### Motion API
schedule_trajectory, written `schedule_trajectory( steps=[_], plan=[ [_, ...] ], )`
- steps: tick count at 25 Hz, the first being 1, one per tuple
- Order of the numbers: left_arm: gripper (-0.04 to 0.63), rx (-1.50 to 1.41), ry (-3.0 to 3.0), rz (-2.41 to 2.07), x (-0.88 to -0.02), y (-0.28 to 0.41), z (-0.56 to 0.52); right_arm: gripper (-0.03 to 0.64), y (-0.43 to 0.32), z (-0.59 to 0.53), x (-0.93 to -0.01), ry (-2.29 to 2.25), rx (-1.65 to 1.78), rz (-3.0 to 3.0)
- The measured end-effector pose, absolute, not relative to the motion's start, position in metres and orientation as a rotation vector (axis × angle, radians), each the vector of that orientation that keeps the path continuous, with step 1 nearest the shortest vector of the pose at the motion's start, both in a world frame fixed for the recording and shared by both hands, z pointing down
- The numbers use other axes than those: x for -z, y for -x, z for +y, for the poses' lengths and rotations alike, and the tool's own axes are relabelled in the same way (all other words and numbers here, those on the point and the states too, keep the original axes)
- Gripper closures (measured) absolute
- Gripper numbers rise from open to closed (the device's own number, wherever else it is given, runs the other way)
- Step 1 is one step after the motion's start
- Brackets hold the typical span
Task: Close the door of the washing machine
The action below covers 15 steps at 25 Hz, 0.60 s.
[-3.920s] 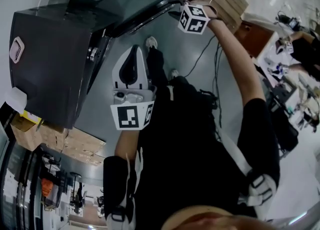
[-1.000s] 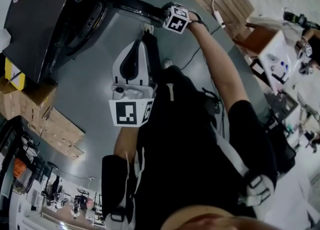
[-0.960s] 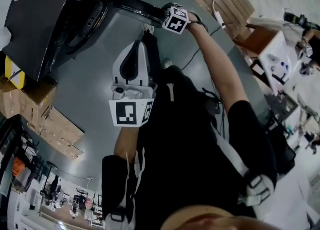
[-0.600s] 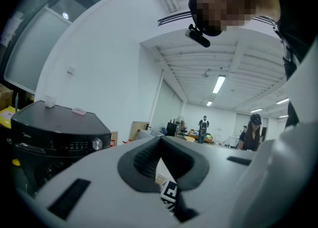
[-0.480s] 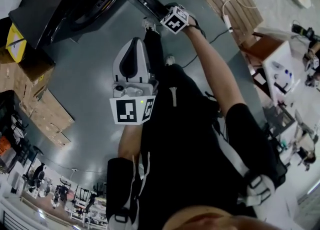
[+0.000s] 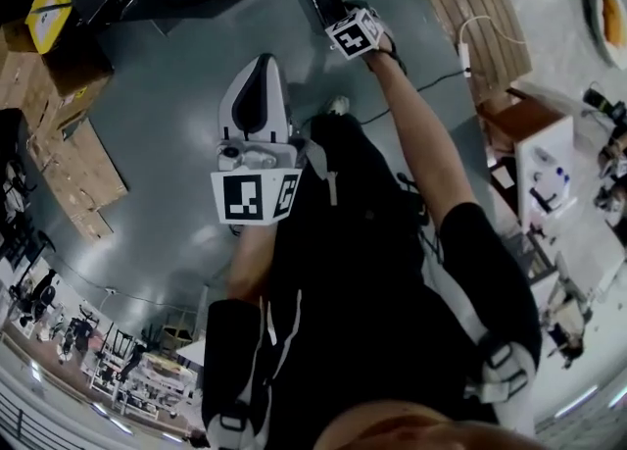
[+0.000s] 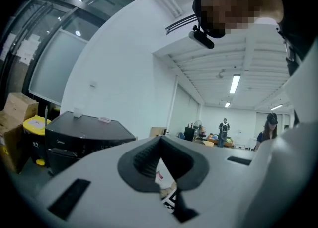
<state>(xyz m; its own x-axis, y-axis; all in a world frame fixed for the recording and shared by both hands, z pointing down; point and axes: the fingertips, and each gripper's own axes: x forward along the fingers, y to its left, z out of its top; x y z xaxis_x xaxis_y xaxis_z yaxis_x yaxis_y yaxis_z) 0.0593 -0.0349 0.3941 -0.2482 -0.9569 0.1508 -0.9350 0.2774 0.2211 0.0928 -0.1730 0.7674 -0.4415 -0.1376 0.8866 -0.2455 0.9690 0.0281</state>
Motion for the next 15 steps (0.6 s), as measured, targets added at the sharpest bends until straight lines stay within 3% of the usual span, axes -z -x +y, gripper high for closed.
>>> schedule_trajectory(
  steps=[15],
  plan=[
    [0.591, 0.162, -1.628, -2.354, -0.421, 0.002, 0.02, 0.472, -0.062, -0.133, -0.771, -0.33, -0.192, -2.039]
  ],
)
